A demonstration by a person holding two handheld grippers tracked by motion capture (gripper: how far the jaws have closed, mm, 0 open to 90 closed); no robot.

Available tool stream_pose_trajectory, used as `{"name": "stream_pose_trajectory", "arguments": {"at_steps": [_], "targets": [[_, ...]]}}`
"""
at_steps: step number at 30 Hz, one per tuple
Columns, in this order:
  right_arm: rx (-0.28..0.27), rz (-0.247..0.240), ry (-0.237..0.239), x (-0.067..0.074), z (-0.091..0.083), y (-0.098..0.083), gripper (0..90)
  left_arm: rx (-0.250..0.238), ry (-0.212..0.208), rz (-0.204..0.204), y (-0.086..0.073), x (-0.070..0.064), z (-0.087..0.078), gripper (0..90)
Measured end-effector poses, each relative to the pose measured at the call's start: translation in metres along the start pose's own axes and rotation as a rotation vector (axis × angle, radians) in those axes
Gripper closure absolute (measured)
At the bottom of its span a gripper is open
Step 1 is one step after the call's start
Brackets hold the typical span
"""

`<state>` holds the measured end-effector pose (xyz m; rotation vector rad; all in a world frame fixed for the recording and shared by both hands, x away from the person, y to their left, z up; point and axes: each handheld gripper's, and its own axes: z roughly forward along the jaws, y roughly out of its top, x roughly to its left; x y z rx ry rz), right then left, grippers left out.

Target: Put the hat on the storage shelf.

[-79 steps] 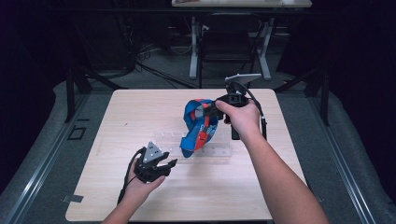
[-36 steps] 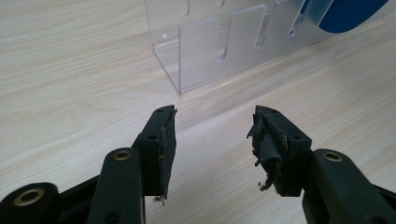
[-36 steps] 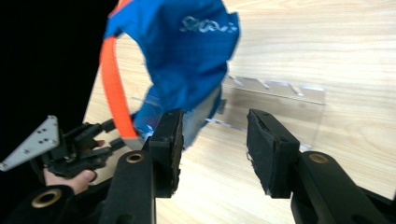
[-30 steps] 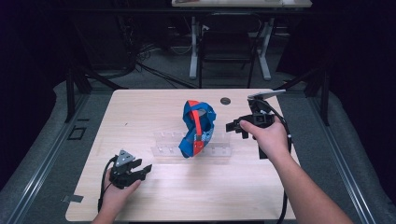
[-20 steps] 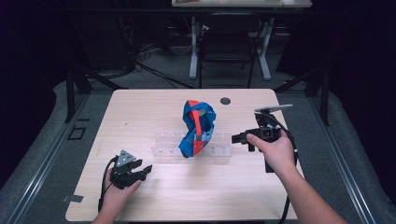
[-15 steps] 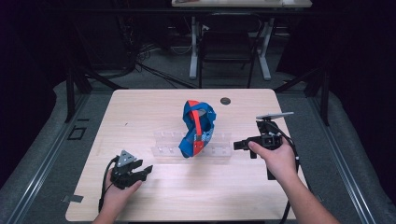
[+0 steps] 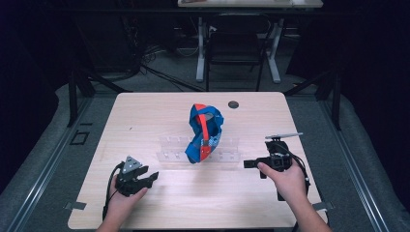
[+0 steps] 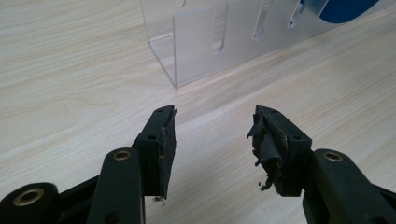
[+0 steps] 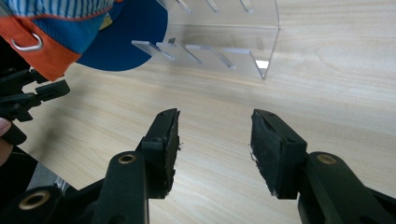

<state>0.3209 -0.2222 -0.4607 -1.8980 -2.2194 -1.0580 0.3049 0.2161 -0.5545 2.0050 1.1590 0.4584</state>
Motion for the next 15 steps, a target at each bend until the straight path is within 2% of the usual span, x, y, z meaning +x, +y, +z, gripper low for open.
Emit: {"name": "stream_pose_trajectory", "arguments": {"at_steps": [4, 10, 15], "targets": [[-0.01, 0.021, 0.025, -0.005, 0.005, -0.009, 51.0, 0.004, -0.004, 0.007, 0.0, -0.001, 0.001, 49.1], [-0.024, 0.009, -0.021, -0.012, 0.01, -0.023, 51.0, 0.006, -0.003, 0.005, -0.001, -0.002, 0.002, 48.7], [-0.027, 0.012, -0.033, -0.018, 0.014, -0.034, 51.0, 0.008, -0.001, 0.01, -0.001, -0.002, 0.002, 48.6]]}}
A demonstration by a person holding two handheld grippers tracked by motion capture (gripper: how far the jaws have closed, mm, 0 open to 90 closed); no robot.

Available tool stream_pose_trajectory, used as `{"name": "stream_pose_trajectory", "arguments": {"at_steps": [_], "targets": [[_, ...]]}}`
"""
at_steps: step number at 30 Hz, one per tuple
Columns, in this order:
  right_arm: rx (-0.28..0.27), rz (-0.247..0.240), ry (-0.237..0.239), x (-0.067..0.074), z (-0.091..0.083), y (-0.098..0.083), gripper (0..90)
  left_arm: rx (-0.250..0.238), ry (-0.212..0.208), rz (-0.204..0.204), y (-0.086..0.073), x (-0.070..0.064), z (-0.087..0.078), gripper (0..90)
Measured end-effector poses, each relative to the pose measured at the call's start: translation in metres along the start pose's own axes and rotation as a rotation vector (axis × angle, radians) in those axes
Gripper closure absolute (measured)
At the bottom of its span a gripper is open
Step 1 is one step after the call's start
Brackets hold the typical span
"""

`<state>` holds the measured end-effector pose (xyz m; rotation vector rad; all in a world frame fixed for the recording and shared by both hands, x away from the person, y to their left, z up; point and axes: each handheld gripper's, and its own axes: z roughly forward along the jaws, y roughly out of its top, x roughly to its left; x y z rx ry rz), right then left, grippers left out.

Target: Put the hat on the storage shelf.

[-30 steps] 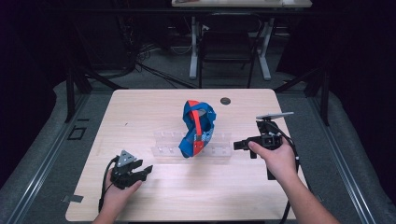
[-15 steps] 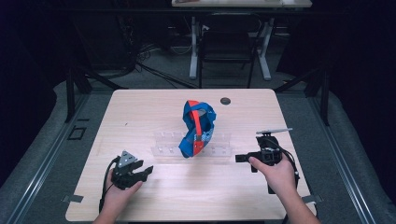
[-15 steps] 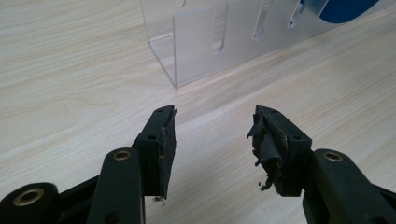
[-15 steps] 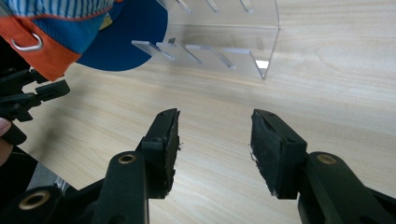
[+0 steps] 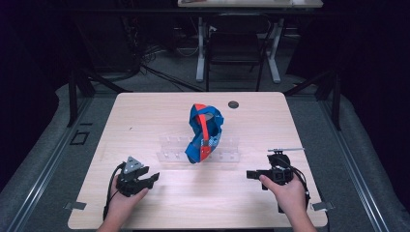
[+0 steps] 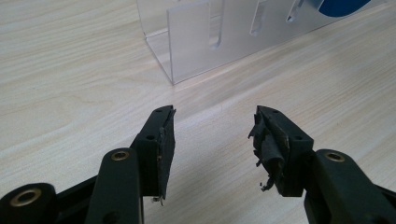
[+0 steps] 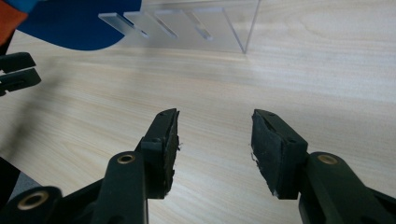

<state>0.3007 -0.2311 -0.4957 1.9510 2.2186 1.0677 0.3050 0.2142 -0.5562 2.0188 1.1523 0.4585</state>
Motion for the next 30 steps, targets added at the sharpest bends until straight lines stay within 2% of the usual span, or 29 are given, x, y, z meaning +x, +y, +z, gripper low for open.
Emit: {"name": "stream_pose_trajectory", "arguments": {"at_steps": [4, 15, 20, 25, 30], "targets": [[-0.006, -0.004, -0.029, -0.003, 0.003, -0.007, 50.9, 0.002, -0.002, 0.0, 0.0, -0.001, 0.001, 48.6], [-0.04, -0.006, -0.042, -0.006, 0.01, -0.022, 50.9, -0.001, -0.003, -0.001, 0.0, -0.001, 0.0, 48.2], [-0.092, 0.029, 0.013, -0.012, 0.008, -0.029, 50.7, 0.001, -0.003, 0.0, 0.0, -0.001, 0.0, 48.2], [-0.104, 0.044, 0.013, -0.016, 0.009, -0.034, 50.0, -0.003, -0.003, 0.005, 0.0, -0.002, 0.0, 48.2], [-0.126, 0.029, 0.013, -0.019, 0.007, -0.037, 49.8, -0.012, -0.007, 0.011, 0.001, -0.005, -0.001, 48.3]]}}
